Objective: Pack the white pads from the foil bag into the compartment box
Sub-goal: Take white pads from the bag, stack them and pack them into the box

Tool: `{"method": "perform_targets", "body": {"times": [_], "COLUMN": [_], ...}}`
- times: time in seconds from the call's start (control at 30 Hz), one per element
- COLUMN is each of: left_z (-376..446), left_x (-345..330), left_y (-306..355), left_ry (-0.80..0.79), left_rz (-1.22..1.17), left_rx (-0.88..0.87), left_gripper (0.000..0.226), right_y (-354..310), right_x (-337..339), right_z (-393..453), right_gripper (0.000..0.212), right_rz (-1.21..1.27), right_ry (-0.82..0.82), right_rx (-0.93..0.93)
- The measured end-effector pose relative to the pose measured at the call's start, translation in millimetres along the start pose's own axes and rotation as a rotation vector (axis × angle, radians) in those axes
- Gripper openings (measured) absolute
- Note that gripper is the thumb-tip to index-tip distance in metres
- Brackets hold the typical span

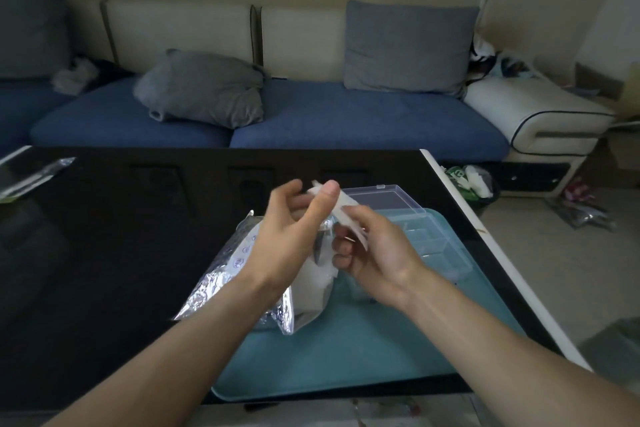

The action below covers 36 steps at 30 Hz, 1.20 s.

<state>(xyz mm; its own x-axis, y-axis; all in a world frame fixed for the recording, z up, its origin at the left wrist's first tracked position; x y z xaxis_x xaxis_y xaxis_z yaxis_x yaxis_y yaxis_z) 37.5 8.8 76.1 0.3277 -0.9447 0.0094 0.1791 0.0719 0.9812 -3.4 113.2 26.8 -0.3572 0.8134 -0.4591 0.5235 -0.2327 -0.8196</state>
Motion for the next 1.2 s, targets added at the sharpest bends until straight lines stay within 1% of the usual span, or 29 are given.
{"method": "perform_targets", "body": {"times": [0.03,0.07,0.1,0.17,0.2,0.23,0.3,0.33,0.4,0.5,0.67,0.7,0.8,0.87,0.97,1.03,1.1,1.13,1.2], "left_z": [-0.4,-1.9,-3.1,-6.5,-8.9,-10.5,-13.2,-12.6,-9.2,-3.3,-2.7,-3.3,-6.7,-10.4,-14.5,-16.4,-15.4,-13.3,-8.0], "left_x": [-9.2,-15.1,-16.8,-14.0,-12.4,-11.3,-9.4,-6.1,0.8,12.1,23.2,23.1,12.0,-1.6,-24.3,-34.3,-38.0,-37.0,-29.2], "left_y": [-9.2,-13.6,-17.9,-27.7,-30.8,-34.3,-37.4,-39.9,-40.0,-35.9,-35.1,-35.9,-38.2,-42.4,-44.3,-41.3,-37.0,-35.4,-35.5], "left_ry": [-0.064,-0.096,-0.089,-0.001,0.04,0.068,0.1,0.131,0.186,0.24,0.289,0.287,0.216,0.107,-0.094,-0.185,-0.213,-0.197,-0.116], "left_rz": [-0.12,-0.222,-0.303,-0.417,-0.447,-0.454,-0.455,-0.474,-0.546,-0.554,-0.467,-0.454,-0.429,-0.394,-0.401,-0.439,-0.434,-0.406,-0.356], "left_rx": [0.092,0.156,0.212,0.311,0.335,0.351,0.381,0.389,0.37,0.334,0.33,0.337,0.387,0.437,0.462,0.451,0.414,0.383,0.323], "left_gripper": [0.067,0.064,0.058,0.04,0.032,0.03,0.04,0.039,0.025,0.021,0.022,0.022,0.027,0.033,0.043,0.047,0.049,0.045,0.028], "right_y": [0.3,1.2,2.9,5.6,6.4,7.5,9.5,10.6,10.7,2.0,-19.2,-24.6,-40.5,-48.6,-55.9,-59.7,-60.6,-60.5,-61.1], "right_x": [-6.5,-11.6,-14.5,-12.1,-10.4,-8.9,-11.6,-12.6,-10.6,-0.3,11.8,14.6,25.6,33.2,41.2,47.5,51.1,51.5,50.0], "right_z": [-2.3,-4.5,-6.2,-8.8,-10.0,-10.3,-9.8,-9.4,-9.3,-10.2,-12.5,-13.3,-15.7,-17.7,-20.2,-21.4,-22.6,-22.8,-24.0], "right_gripper": [0.016,0.018,0.023,0.033,0.034,0.033,0.03,0.029,0.032,0.032,0.009,0.007,0.016,0.021,0.021,0.018,0.014,0.012,0.01], "right_rz": [-0.084,-0.162,-0.225,-0.308,-0.324,-0.324,-0.312,-0.31,-0.317,-0.303,-0.337,-0.321,-0.26,-0.275,-0.434,-0.542,-0.577,-0.58,-0.587], "right_ry": [-0.013,-0.007,0.021,0.124,0.164,0.183,0.151,0.127,0.116,0.14,0.09,0.082,0.087,0.112,0.171,0.246,0.289,0.292,0.277], "right_rx": [0.038,0.078,0.11,0.155,0.166,0.164,0.13,0.102,0.054,0.05,0.086,0.102,0.155,0.187,0.234,0.263,0.27,0.273,0.291]}}
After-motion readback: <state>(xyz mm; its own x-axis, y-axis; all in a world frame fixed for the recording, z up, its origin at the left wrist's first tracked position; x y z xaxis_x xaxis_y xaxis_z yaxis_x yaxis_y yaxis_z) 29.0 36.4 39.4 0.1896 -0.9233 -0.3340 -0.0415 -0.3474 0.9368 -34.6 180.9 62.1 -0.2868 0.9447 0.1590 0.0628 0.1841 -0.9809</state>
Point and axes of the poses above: each hand's wrist, its own z-axis towards the middle knuckle, its own x-axis out of the back of the hand, y = z × x, the point moved 10 cm from there along z, towards the middle knuckle, and after that the axes turned 6 degrees about -x, right-handed, at the moved point
